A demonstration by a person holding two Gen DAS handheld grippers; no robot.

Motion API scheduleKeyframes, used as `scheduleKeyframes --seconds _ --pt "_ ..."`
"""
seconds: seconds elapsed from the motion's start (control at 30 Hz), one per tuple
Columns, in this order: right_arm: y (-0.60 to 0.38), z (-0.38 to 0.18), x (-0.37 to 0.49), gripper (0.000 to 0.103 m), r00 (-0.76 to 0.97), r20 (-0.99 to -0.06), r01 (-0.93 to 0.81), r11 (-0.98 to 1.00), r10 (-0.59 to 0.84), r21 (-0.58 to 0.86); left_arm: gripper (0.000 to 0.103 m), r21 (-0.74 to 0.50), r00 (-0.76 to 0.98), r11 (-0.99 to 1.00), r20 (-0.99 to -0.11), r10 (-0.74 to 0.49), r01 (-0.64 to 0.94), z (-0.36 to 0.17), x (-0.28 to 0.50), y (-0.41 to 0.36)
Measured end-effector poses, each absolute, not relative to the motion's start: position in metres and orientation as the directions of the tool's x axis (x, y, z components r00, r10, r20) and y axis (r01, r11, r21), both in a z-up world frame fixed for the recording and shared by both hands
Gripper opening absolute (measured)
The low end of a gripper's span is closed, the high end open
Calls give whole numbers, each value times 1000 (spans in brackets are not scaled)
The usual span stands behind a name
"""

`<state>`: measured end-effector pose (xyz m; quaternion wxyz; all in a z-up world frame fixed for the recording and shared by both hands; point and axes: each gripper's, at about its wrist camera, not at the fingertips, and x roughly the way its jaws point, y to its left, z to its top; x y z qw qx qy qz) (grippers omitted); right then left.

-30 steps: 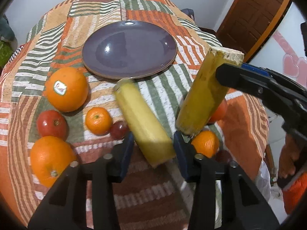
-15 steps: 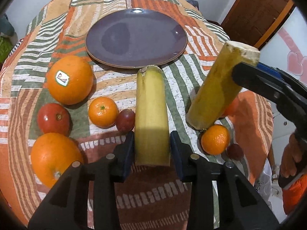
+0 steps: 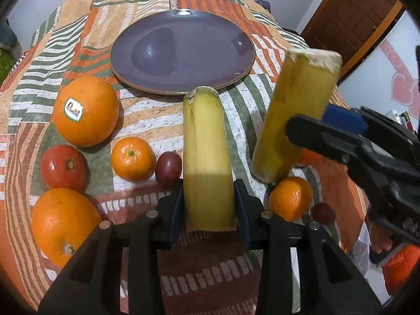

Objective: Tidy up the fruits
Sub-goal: 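Lift both corn cobs and carry them toward the purple plate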

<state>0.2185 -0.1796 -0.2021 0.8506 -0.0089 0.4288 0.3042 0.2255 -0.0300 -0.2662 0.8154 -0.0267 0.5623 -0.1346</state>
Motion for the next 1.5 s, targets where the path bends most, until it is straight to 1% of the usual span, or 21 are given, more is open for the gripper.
scheduleKeyframes --seconds 0.27,0.47,0.63,0.67,0.73,1.0,1.23,1.5 --pt "-182 -204 218 33 445 -732 -513 817 516 264 37 -158 306 951 -922 -238 265 -261 210 -27" --pt "-186 -202 216 33 448 -727 -495 822 520 282 46 -166 306 954 -921 -240 248 -265 221 -37" --pt "-188 -201 214 33 450 -725 -491 823 521 287 46 -173 321 961 -917 -237 215 -267 236 -41" --pt "-188 -201 214 33 450 -725 -489 823 522 288 45 -172 329 963 -915 -235 208 -267 237 -41" --pt "-188 -200 214 33 450 -724 -487 824 522 291 36 -161 345 967 -912 -222 197 -267 237 -42" --pt "-189 -196 212 33 457 -717 -487 823 526 293 36 -185 367 966 -899 -240 179 -261 229 -34" --pt "-190 -185 212 33 481 -699 -490 823 529 287 35 -184 447 965 -859 -250 186 -230 220 -26" --pt "-192 -175 213 33 500 -684 -490 825 531 283 35 -173 466 965 -850 -247 195 -218 218 -24"
